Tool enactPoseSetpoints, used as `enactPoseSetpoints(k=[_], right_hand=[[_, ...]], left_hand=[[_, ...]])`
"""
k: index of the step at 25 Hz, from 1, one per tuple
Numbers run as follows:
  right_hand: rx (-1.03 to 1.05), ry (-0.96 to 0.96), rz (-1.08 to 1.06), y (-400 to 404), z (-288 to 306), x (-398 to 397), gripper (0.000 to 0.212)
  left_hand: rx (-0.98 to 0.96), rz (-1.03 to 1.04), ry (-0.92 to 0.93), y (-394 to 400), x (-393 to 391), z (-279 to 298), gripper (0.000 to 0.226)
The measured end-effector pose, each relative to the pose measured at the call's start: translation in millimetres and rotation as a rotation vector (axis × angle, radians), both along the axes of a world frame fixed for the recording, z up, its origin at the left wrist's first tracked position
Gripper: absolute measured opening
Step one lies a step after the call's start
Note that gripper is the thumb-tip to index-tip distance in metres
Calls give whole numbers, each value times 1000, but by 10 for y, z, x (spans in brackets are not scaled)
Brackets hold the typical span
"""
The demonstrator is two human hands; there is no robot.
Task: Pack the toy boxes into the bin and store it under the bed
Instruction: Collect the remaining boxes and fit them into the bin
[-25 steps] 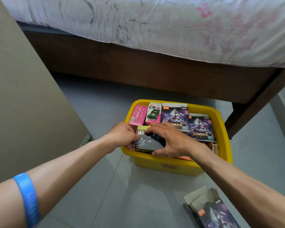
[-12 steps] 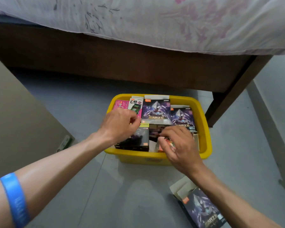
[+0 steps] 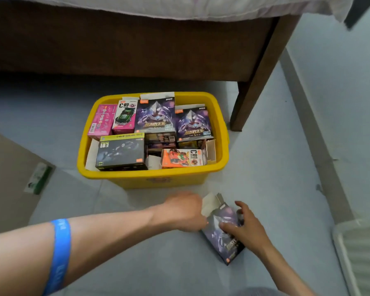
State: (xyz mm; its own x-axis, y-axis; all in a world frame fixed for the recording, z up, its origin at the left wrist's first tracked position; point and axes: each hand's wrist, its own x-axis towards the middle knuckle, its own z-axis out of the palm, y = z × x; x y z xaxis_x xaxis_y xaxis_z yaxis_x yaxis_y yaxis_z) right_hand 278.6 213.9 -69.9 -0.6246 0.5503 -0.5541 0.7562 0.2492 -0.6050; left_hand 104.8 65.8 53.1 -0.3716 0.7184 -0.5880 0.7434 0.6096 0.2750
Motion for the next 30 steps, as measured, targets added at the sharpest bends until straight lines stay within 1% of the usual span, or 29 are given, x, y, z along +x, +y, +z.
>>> enactPoseSetpoints(k=[1,2,3,5,7,9,11,13,15,17,18,20,22,26,30], right_hand=[[-74,1,19,4,-30,-62,100],[-127,-8,37,-3,-58,-110,101],[-152,-2,50,-22,-96,-138,99],[-157,41,36,-116,-153,-143,88],[-155,127,14,-253,-193,-90,72],[-184,196,28,-404,-196,-21,68],[-344,267,-7,-541,-156,-12,68],[-524,352,-106,-639,-97,-25,74],[-596,496,-188,-596,-10,-42,83],[-662,608,-214,-479,138,-67,88],[-686,644,-216,-421,245,-76,84],[-680,710,-228,-318,484,-151,69],[-645,766,-255,-273,733,-282,58],[-653,832,-318,-264,1149,-473,46],[-696,796,-350,-367,1351,-403,42]], left_hand=[[-163,22,-114,-59,34,-82,25],[-288,51,-213,-138,55,-173,24],[-370,103,-294,-226,65,-266,25],[-423,283,-422,-410,88,-397,37],[-385,477,-546,-560,108,-461,59],[-275,595,-710,-650,137,-520,68],[-127,712,-839,-664,177,-518,80],[55,806,-837,-651,222,-487,85],[306,835,-812,-632,212,-428,84],[498,768,-780,-619,110,-302,76],[554,718,-737,-605,57,-221,66],[654,659,-660,-556,-37,-58,41],[749,658,-679,-485,-103,123,28],[879,575,-718,-396,-208,413,22],[870,550,-733,-481,-157,504,18]])
